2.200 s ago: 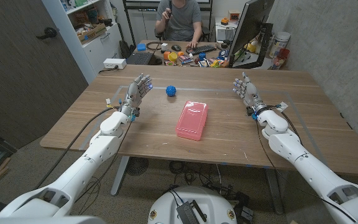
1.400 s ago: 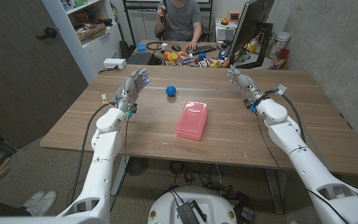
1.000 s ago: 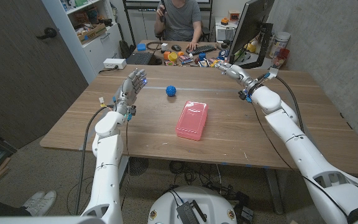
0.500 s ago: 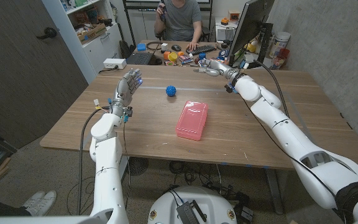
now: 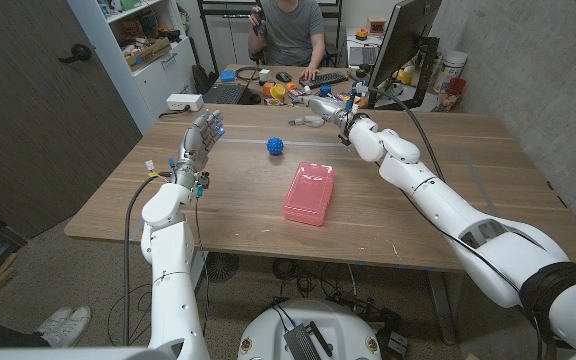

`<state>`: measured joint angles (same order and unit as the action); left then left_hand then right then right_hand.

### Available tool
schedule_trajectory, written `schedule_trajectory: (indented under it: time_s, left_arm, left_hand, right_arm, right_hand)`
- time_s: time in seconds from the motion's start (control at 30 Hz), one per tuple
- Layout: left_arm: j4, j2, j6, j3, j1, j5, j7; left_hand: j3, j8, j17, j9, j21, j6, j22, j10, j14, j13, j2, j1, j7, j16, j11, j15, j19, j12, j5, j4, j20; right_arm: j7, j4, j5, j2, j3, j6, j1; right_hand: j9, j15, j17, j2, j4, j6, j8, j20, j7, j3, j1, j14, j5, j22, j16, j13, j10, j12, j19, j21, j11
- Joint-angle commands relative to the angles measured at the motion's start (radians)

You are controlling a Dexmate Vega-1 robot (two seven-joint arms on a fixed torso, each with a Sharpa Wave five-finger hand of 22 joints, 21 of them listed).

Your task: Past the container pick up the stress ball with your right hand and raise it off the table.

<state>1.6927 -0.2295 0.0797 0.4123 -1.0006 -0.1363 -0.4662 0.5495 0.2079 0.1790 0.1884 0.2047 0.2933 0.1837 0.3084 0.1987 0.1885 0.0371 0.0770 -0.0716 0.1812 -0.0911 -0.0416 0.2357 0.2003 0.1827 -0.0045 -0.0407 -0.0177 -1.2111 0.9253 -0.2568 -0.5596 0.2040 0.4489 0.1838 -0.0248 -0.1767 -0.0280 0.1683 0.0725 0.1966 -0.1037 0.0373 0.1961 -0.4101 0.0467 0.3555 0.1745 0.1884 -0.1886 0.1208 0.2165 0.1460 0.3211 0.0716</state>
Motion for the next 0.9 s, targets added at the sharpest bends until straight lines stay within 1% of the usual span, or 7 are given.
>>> schedule_trajectory:
  time_s: [0.03, 0.4, 0.57, 0.7, 0.77, 0.87, 0.9]
  left_arm:
    - [0.020, -0.006, 0.008, -0.001, -0.007, -0.021, 0.009]
    - [0.013, 0.001, 0.023, -0.011, -0.012, -0.050, 0.049]
    - [0.010, 0.003, 0.029, -0.016, -0.014, -0.050, 0.061]
    - [0.016, 0.005, 0.035, -0.019, -0.019, -0.049, 0.069]
    - [0.022, 0.006, 0.036, -0.020, -0.022, -0.050, 0.073]
    - [0.024, 0.008, 0.033, -0.020, -0.024, -0.050, 0.075]
    - [0.025, 0.010, 0.032, -0.020, -0.024, -0.050, 0.075]
  left_hand:
    - [0.008, 0.003, 0.003, 0.004, 0.001, 0.009, 0.003, 0.004, -0.004, 0.004, 0.011, 0.002, 0.002, 0.006, -0.002, -0.069, -0.007, 0.006, 0.001, 0.000, -0.026]
    - [0.009, 0.001, 0.003, 0.004, 0.001, 0.007, 0.003, 0.005, -0.004, 0.004, 0.012, 0.002, 0.000, 0.006, -0.003, -0.068, -0.007, 0.006, 0.001, -0.001, -0.026]
    - [0.009, 0.001, 0.003, 0.004, 0.001, 0.010, 0.003, 0.006, -0.004, 0.004, 0.012, 0.003, 0.001, 0.007, -0.002, -0.068, -0.007, 0.007, 0.001, -0.002, -0.027]
    - [0.010, 0.000, 0.003, 0.004, 0.002, 0.007, 0.003, 0.006, -0.004, 0.004, 0.013, 0.003, 0.000, 0.007, -0.001, -0.069, -0.007, 0.007, 0.001, -0.002, -0.028]
    - [0.010, 0.000, 0.003, 0.004, 0.002, 0.008, 0.003, 0.008, -0.004, 0.004, 0.013, 0.003, 0.000, 0.007, -0.001, -0.069, -0.007, 0.007, 0.000, -0.002, -0.028]
    - [0.011, 0.000, 0.003, 0.004, 0.002, 0.008, 0.003, 0.008, -0.004, 0.004, 0.014, 0.003, 0.001, 0.007, -0.001, -0.069, -0.007, 0.008, 0.000, -0.002, -0.028]
    - [0.011, 0.000, 0.003, 0.004, 0.002, 0.008, 0.003, 0.009, -0.003, 0.004, 0.014, 0.003, 0.001, 0.007, -0.002, -0.069, -0.007, 0.008, 0.000, -0.003, -0.028]
  right_arm:
    - [-0.099, 0.109, 0.131, 0.050, -0.124, 0.013, -0.064]
    - [-0.163, 0.348, 0.162, 0.141, -0.216, 0.026, -0.173]
    - [-0.239, 0.540, 0.167, 0.216, -0.274, 0.053, -0.260]
    - [-0.317, 0.767, 0.153, 0.309, -0.329, 0.070, -0.350]
    - [-0.291, 0.858, 0.111, 0.357, -0.359, 0.025, -0.387]
    - [-0.223, 0.869, 0.018, 0.371, -0.438, -0.051, -0.407]
    - [-0.195, 0.833, -0.030, 0.354, -0.470, -0.076, -0.402]
  right_hand:
    - [0.005, 0.003, -0.004, 0.006, 0.003, -0.011, -0.006, 0.004, 0.000, 0.001, -0.019, 0.006, 0.012, 0.004, 0.001, -0.002, -0.008, -0.003, 0.019, -0.001, -0.002]
    - [0.006, 0.021, -0.005, 0.023, -0.003, -0.029, -0.007, 0.032, -0.016, -0.005, -0.043, 0.001, 0.036, 0.006, -0.003, -0.003, -0.047, -0.014, 0.026, -0.012, -0.026]
    - [0.007, 0.043, -0.008, 0.028, -0.008, -0.026, -0.002, 0.051, -0.013, -0.010, -0.051, 0.035, 0.050, 0.009, 0.010, -0.005, -0.031, -0.003, 0.050, -0.010, -0.033]
    - [0.007, 0.066, -0.009, 0.032, -0.010, -0.022, 0.001, 0.068, -0.015, -0.012, -0.060, 0.047, 0.059, 0.010, 0.012, -0.006, -0.016, 0.004, 0.068, -0.008, -0.035]
    - [0.007, 0.073, -0.009, 0.033, -0.010, -0.018, 0.003, 0.073, -0.016, -0.014, -0.063, 0.058, 0.063, 0.011, 0.015, -0.006, -0.005, 0.008, 0.072, -0.008, -0.037]
    - [0.008, 0.079, -0.009, 0.036, -0.011, -0.009, 0.006, 0.081, -0.016, -0.016, -0.068, 0.069, 0.069, 0.011, 0.017, -0.007, 0.010, 0.014, 0.085, -0.006, -0.044]
    - [0.008, 0.079, -0.009, 0.036, -0.011, -0.006, 0.007, 0.082, -0.017, -0.016, -0.070, 0.073, 0.071, 0.011, 0.018, -0.007, 0.014, 0.016, 0.088, -0.006, -0.042]
